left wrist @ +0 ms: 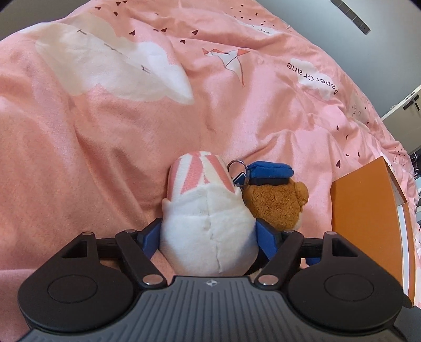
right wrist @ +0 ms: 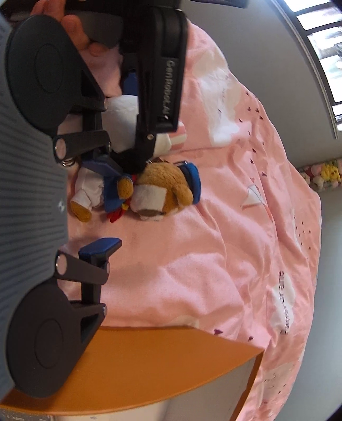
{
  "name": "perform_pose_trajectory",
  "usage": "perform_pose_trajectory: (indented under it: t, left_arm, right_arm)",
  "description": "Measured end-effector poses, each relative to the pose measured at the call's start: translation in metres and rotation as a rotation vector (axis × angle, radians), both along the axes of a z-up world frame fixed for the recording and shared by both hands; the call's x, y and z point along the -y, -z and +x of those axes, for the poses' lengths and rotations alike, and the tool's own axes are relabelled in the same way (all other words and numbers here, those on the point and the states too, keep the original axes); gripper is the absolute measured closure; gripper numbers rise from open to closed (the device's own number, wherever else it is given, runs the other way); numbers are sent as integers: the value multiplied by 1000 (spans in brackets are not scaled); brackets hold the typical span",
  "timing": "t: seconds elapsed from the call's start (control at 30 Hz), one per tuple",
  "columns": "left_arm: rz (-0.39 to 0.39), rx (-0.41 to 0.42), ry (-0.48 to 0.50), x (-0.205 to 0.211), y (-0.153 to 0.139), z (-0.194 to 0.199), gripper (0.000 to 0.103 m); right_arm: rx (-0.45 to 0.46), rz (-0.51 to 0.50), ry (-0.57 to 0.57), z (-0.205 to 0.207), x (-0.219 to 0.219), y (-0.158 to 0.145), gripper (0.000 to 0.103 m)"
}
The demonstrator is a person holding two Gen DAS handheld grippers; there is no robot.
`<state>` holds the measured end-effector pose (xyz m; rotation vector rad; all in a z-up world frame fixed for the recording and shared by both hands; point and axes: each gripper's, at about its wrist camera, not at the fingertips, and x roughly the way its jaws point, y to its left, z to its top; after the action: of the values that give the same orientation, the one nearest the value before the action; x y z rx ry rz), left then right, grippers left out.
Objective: Organize objects
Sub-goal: 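Grasp the white plush with the left tool while the right grasps the brown bear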
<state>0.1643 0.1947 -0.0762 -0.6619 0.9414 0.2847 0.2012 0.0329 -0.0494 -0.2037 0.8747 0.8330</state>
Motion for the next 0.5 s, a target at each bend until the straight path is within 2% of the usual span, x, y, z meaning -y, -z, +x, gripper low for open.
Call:
perform_pose_trajectory:
  t: [0.07, 0.23, 0.4, 0.5]
  left_arm:
    - [5, 25, 22, 2, -5, -5, 20]
    - [82, -4, 28, 6, -20, -9, 25]
    - [154, 17, 29, 14, -39, -19, 27]
    - [167, 32, 19, 16, -48, -24, 27]
  right_arm:
    - [-31, 10, -44, -1, -3, 3, 49]
    - [-35, 8, -61, 1, -11, 9, 48]
    - [-88, 40, -63, 6, -15, 17, 48]
    - [-106, 55, -66, 5, -21, 24, 49]
